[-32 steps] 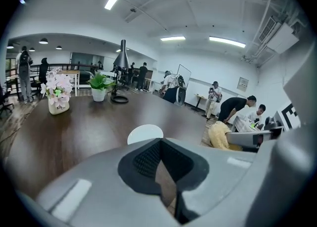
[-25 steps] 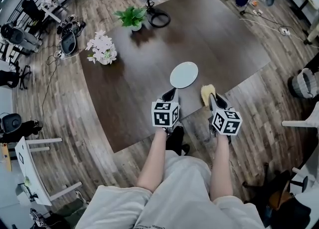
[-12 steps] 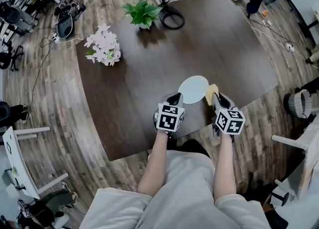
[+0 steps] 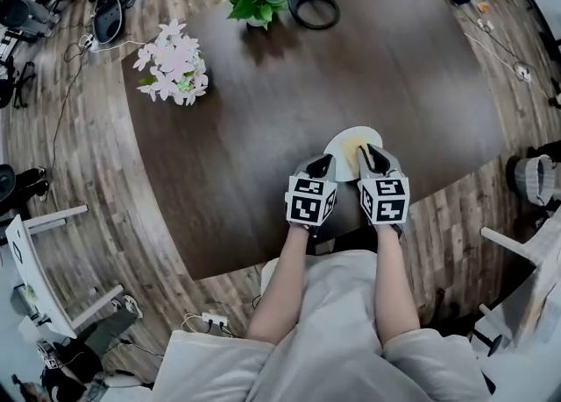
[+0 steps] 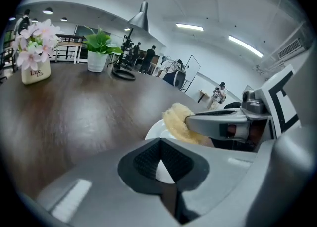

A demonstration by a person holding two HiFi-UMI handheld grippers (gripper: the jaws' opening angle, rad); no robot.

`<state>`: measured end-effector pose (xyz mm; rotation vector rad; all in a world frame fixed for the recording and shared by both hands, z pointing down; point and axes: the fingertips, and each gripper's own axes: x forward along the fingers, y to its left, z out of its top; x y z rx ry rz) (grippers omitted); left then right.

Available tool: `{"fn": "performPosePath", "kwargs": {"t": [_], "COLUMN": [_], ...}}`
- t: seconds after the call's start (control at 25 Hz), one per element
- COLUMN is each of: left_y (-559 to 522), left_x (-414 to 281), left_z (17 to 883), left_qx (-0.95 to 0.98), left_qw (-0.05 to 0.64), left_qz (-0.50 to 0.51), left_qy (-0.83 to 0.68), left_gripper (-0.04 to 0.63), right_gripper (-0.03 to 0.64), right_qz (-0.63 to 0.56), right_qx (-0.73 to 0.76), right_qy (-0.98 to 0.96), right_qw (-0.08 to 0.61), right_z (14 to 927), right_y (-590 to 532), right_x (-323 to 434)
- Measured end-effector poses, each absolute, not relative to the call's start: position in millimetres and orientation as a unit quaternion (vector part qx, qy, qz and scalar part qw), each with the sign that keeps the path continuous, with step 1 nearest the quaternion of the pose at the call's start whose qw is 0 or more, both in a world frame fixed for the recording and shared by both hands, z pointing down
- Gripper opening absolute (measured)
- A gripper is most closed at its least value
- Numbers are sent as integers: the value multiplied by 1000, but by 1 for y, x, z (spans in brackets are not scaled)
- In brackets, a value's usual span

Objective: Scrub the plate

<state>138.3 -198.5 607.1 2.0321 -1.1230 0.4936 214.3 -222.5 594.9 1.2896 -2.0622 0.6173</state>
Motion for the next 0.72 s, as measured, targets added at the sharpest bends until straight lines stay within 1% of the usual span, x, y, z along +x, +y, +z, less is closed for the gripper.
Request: {"fn": "performPosePath", "kwargs": {"t": [0.12,0.32,0.44,0.72], "left_y": [-200,-202,-205,-208], "left_x": [141,147,149,150], "left_z": [616,629,630,632], "left_qx": [792,795,797,797], "left_qw": [380,392,393,395], "left_qz": [202,203,205,198], "left_qy": [-433,-415,-411,-411], "left_gripper": [2,2,2,2], "right_gripper": [81,81,80,80], "right_qz": [214,199,174,142], "right_qx": [465,420,397,400], "right_qy": [-792,-820,-825,-820], "right_qw": [332,334,362,383], "right_z": [606,620,621,624], "right_y": [-232,-245,-245,-247], "right_x": [198,177,172,168]}}
